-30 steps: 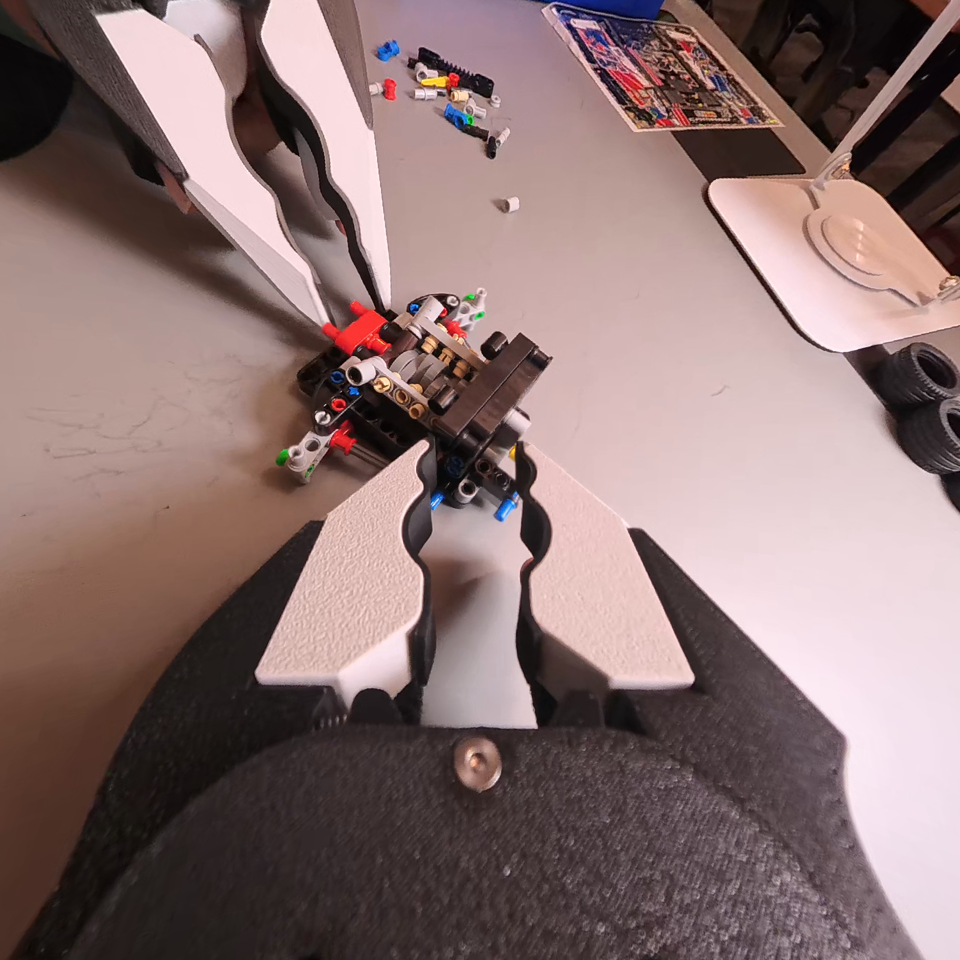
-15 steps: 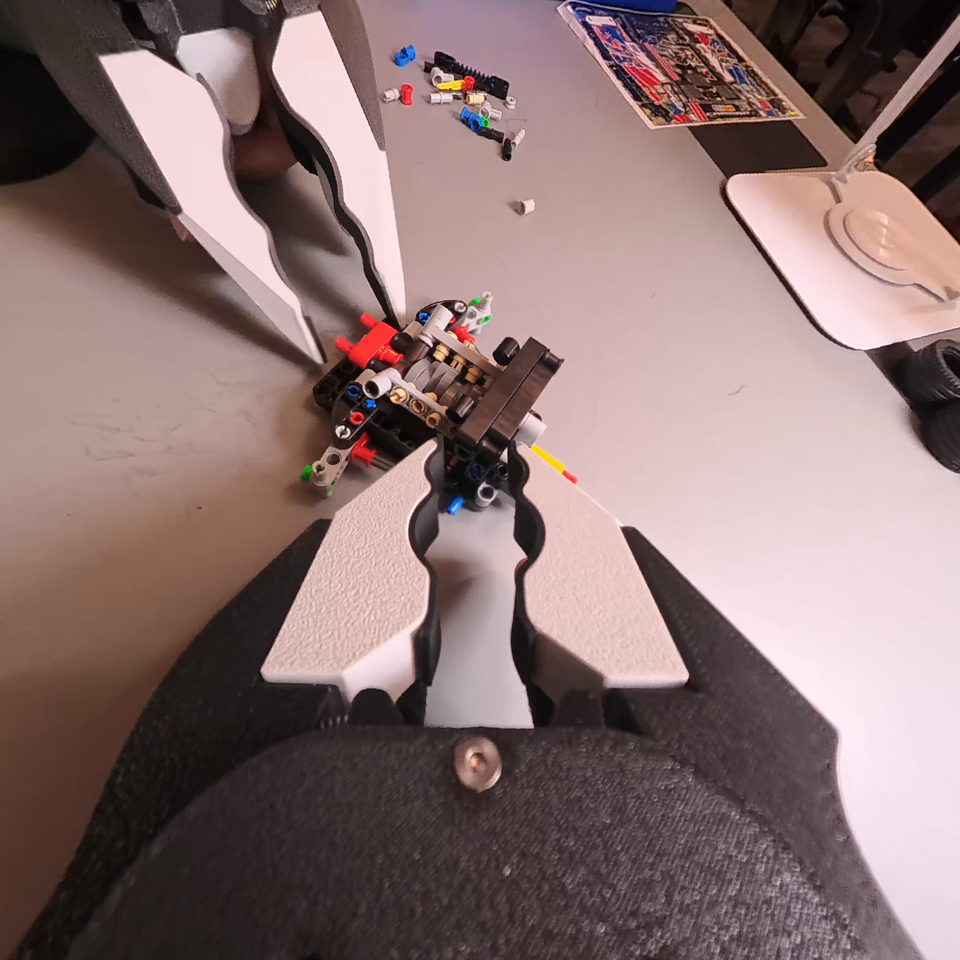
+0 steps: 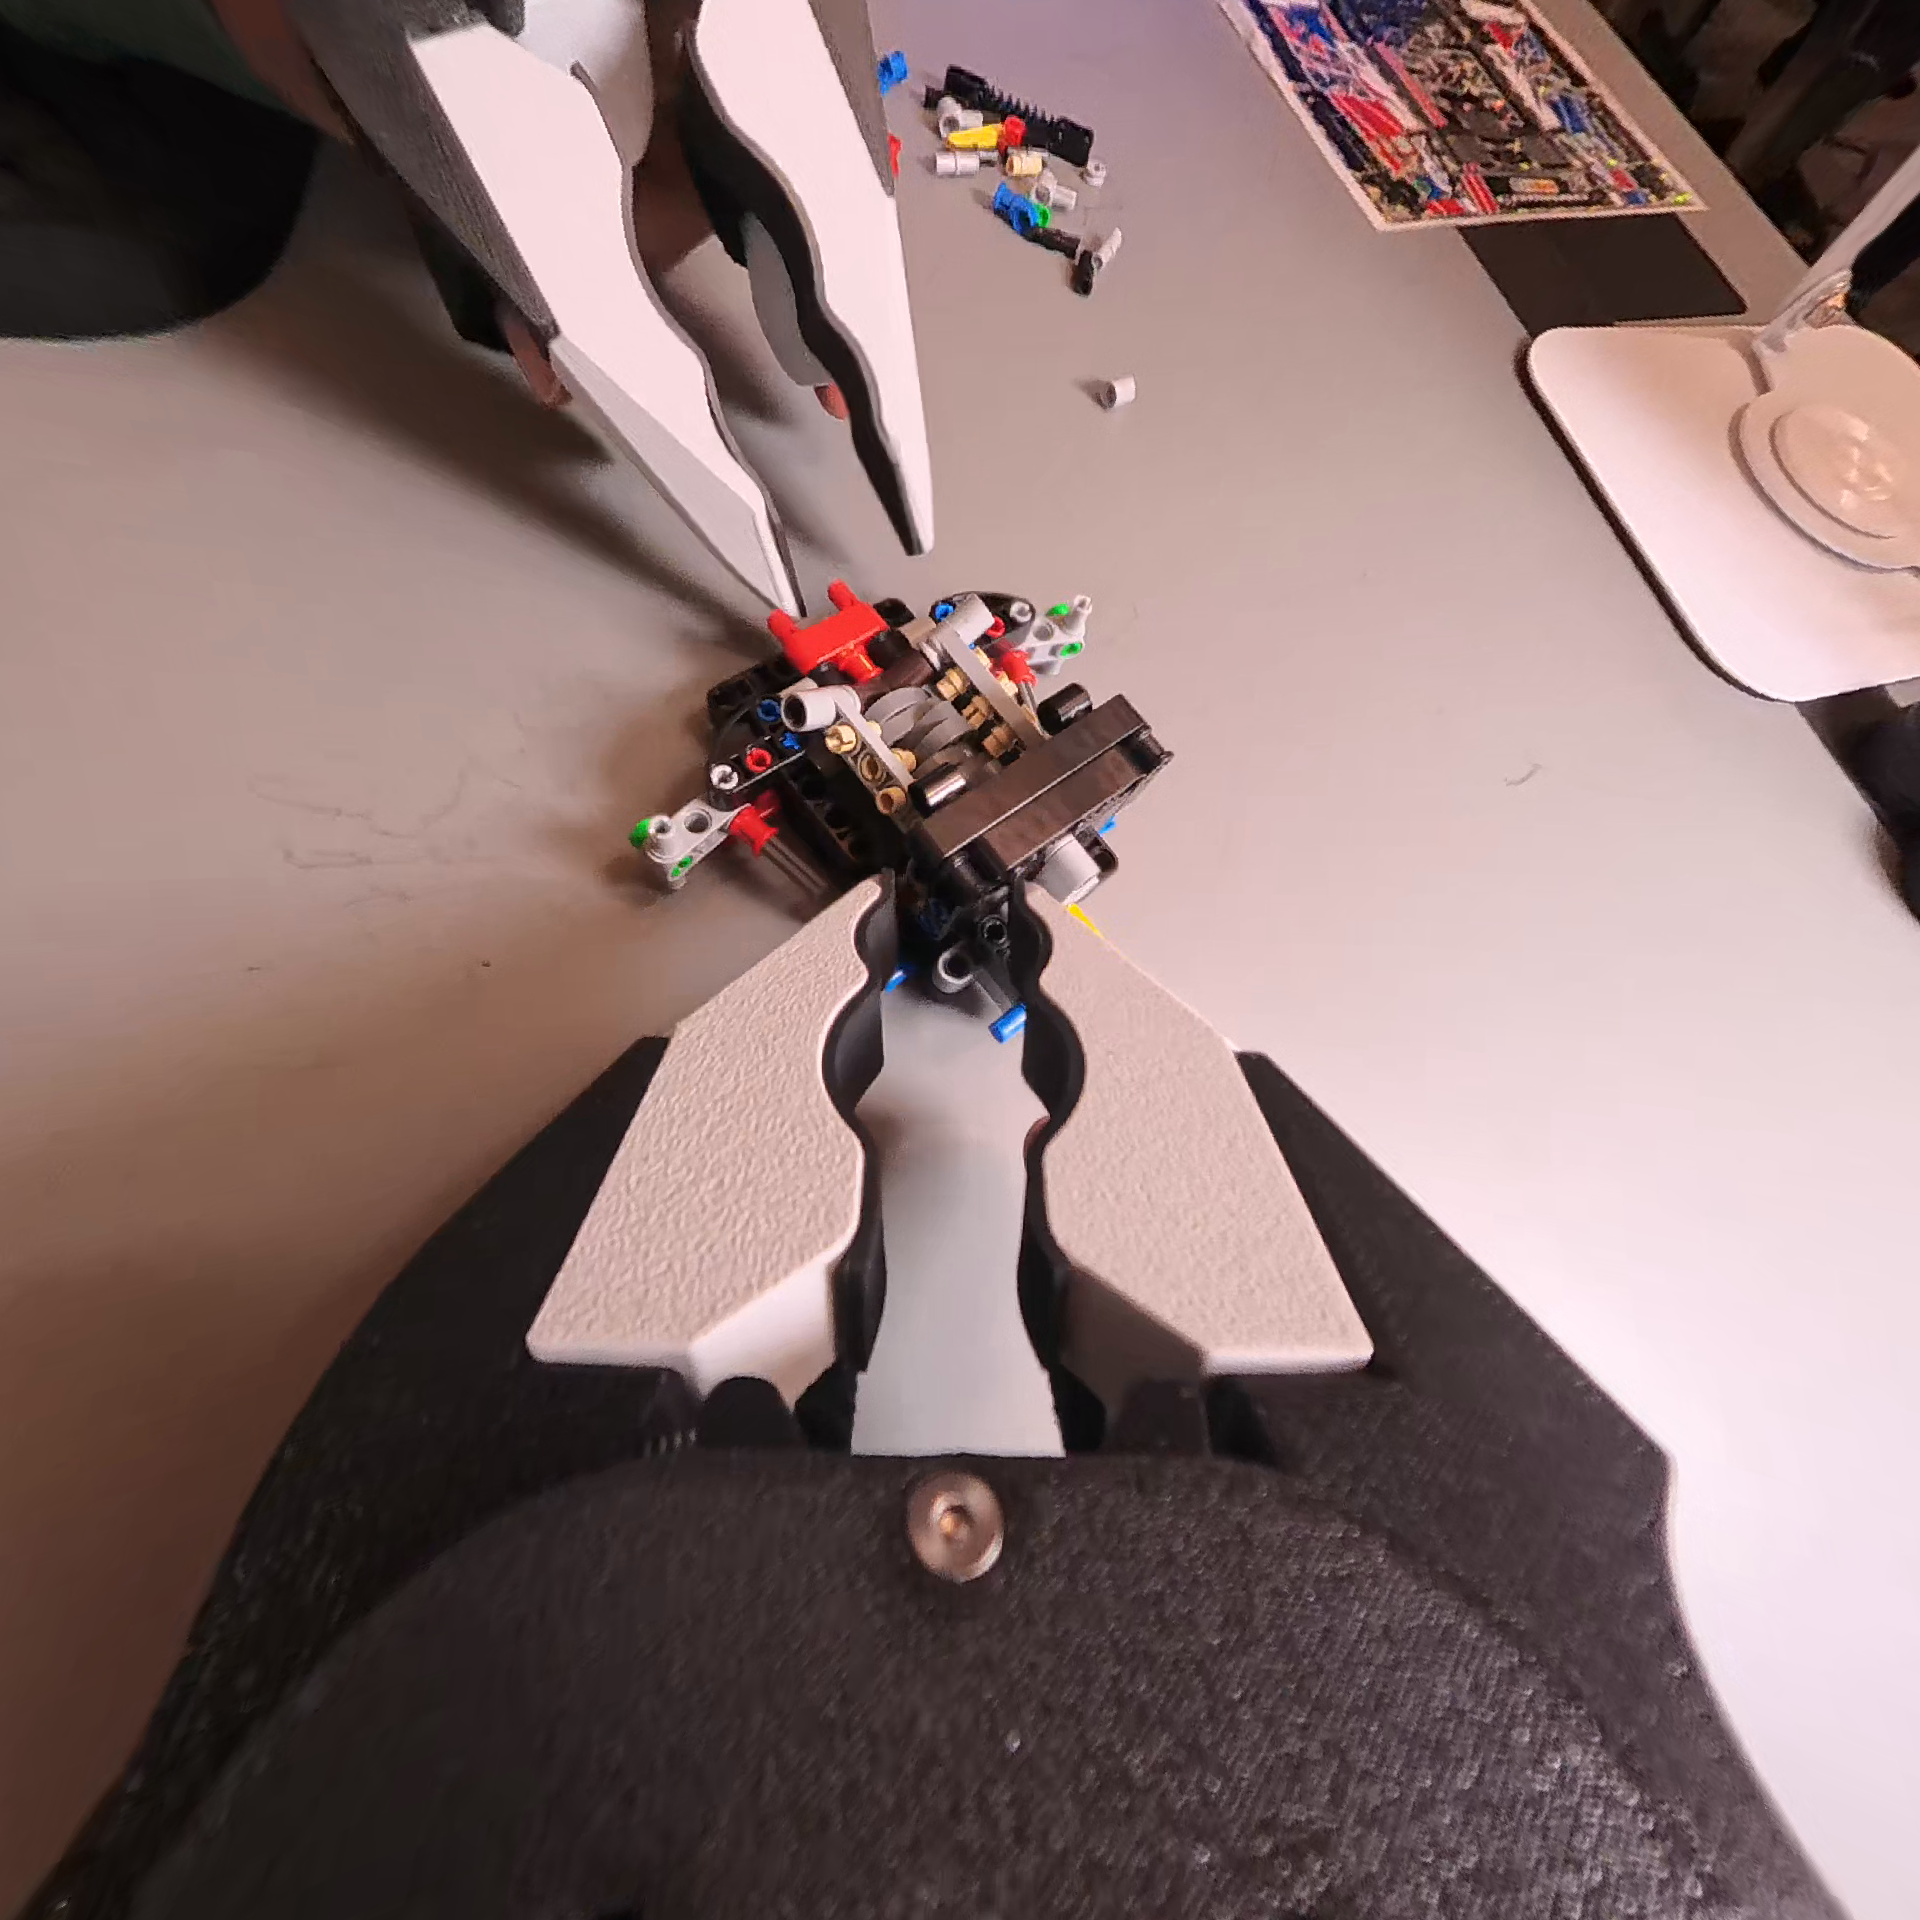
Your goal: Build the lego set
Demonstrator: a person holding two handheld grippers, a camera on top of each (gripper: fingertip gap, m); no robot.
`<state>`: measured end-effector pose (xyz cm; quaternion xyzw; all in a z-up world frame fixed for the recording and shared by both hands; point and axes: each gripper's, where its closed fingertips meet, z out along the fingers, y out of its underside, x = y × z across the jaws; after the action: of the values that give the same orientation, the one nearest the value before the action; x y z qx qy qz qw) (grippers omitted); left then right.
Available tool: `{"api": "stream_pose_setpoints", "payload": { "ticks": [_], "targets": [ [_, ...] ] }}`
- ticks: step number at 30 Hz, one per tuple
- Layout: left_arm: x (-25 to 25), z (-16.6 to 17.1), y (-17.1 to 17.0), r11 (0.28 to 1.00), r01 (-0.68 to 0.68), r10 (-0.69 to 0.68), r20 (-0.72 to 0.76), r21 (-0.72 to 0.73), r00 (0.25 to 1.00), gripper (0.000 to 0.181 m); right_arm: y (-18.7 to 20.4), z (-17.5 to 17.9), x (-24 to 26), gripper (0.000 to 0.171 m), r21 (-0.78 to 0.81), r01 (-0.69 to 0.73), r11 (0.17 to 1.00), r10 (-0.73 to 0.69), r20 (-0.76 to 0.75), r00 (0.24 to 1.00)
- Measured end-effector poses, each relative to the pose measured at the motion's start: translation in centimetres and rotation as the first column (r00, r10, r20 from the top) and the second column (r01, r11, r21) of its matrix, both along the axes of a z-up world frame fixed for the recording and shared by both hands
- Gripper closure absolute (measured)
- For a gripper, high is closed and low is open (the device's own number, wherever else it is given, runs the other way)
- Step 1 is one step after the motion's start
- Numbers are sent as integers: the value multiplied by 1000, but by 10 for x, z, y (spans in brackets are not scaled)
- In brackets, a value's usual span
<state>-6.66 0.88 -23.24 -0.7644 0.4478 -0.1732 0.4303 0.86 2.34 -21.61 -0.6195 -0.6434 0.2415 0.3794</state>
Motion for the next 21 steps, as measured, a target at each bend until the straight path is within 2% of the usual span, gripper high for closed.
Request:
{"api": "stream_pose_setpoints", "payload": {
  "ticks": [5,10,13,16,18,19,20,21],
  "targets": [
    [-6,24,3,999,-32,26,142,36,990,136,4,35,0,140,-81,6,997,-23,-213,977],
    [-25,72,16,979,-163,105,377,125,920,121,27,87,7,116,-134,87,987,-145,-518,843],
    [-48,95,24,943,-281,168,473,179,865,110,43,95,15,103,-115,177,978,-210,-575,790],
    [-76,114,31,880,-416,241,539,228,807,105,56,99,22,100,-88,250,964,-251,-607,754],
    [-96,124,33,831,-498,283,582,247,762,107,60,101,26,106,-88,274,958,-268,-622,736],
    [-105,128,34,811,-529,299,600,251,742,116,61,101,27,117,-91,275,957,-269,-628,730],
    [-114,130,34,792,-557,318,611,249,725,134,60,101,27,140,-93,266,959,-263,-633,728],
    [-123,130,35,777,-579,337,616,245,712,160,61,99,28,161,-96,265,959,-264,-633,727]
  ]
}}
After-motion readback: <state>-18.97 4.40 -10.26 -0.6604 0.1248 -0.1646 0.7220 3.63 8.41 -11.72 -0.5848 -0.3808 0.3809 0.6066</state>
